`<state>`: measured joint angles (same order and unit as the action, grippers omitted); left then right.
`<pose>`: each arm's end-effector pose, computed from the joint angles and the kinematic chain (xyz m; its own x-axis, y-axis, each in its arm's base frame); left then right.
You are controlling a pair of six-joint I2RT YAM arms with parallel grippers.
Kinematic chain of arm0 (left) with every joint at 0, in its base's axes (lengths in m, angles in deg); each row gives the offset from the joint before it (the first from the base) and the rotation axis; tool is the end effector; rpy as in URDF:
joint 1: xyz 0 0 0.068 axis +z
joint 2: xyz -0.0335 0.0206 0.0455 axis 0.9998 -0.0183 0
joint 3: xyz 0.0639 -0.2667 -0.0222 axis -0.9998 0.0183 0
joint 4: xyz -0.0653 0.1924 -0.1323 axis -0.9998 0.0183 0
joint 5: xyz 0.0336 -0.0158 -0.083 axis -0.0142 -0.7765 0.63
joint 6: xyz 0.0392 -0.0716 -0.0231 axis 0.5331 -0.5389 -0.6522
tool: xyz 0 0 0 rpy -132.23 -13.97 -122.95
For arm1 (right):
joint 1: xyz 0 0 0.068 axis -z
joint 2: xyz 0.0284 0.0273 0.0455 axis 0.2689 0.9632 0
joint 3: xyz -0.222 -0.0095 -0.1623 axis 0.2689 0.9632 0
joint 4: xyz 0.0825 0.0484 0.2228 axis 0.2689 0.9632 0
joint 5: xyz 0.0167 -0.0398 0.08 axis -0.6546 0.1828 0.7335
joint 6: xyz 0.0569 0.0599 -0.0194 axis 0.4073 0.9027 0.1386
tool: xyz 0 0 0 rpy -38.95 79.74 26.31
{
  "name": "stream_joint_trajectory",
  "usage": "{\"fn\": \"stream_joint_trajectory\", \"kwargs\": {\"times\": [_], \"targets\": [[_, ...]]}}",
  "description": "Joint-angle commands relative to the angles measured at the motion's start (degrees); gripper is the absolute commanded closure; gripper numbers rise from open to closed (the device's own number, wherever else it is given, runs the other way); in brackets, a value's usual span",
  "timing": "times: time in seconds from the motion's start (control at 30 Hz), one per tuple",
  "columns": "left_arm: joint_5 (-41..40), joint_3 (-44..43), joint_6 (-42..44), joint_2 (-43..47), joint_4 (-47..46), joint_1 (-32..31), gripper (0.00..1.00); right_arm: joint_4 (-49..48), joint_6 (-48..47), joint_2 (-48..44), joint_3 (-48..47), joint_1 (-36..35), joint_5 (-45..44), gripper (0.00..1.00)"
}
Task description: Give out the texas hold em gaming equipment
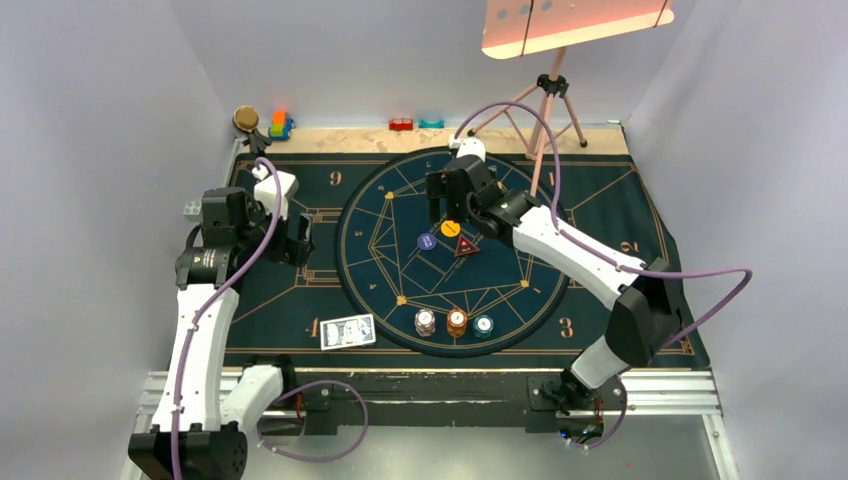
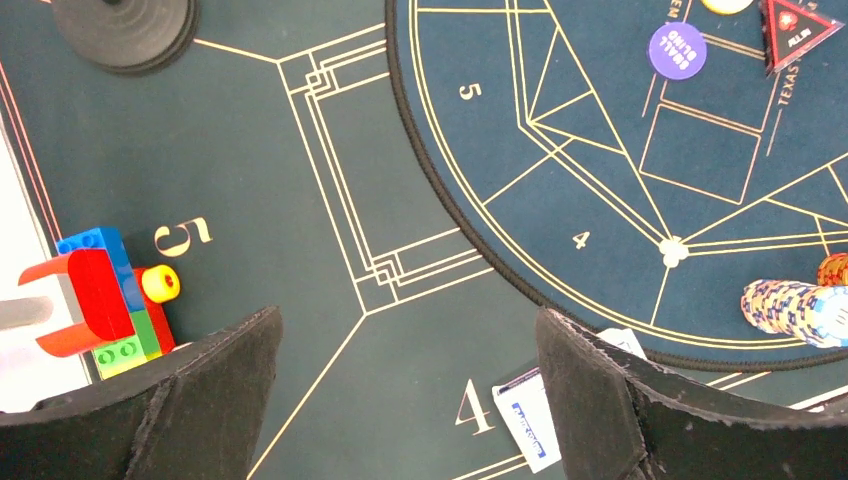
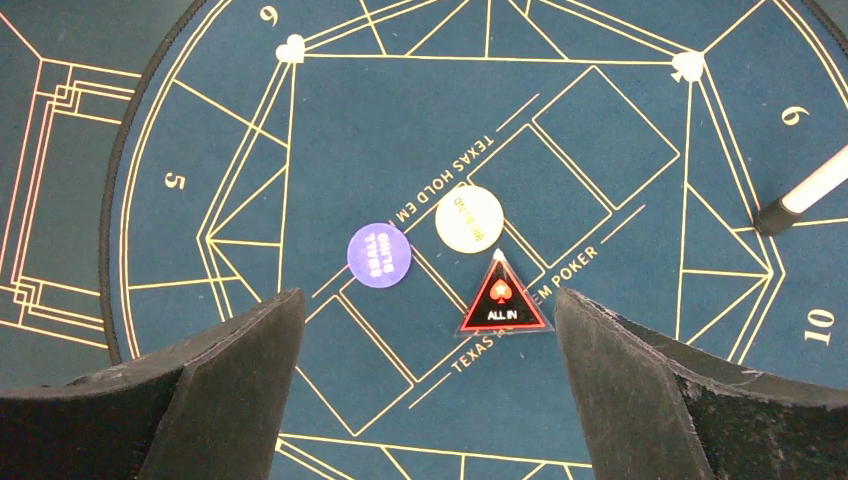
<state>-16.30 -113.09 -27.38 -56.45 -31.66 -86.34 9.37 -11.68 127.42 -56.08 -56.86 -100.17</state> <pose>0.1814 -0.0130 0.3145 -0.6110 0.1430 -0.7786 0.2856 0.9571 -0.0484 0.2926 0.2197 0.3003 -0.5806 -0.0067 -0.8142 -0.1682 0.9794 0.1119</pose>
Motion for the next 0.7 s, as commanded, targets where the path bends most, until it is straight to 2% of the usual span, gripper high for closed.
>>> {"fn": "stream_joint_trajectory", "kwargs": {"times": [0.0, 0.17, 0.27, 0.33, 0.67], "targets": [[-2.1, 0.5, -1.1, -0.7, -1.7, 0.2, 0.0, -1.8, -0.4, -2.1, 0.7, 0.5, 1.4, 0.02], [-2.5, 2.7, 3.0, -2.7, -3.8, 0.3, 0.0, -2.5, 3.2, 3.3, 1.6, -1.5, 2.0, 0.02], [-9.2, 1.5, 3.3, -5.9, -4.1, 0.2, 0.0, -3.8, 4.0, 7.7, 1.1, -3.8, 1.2, 0.02], [-10.5, 1.3, 3.2, -6.9, -4.4, 0.3, 0.0, -4.2, 4.7, 11.0, -0.1, -4.9, 1.0, 0.05], [-5.0, 3.8, 1.2, -5.4, -7.2, 0.3, 0.0, -4.0, 6.6, 19.0, -3.3, -6.5, -0.4, 0.14]]}}
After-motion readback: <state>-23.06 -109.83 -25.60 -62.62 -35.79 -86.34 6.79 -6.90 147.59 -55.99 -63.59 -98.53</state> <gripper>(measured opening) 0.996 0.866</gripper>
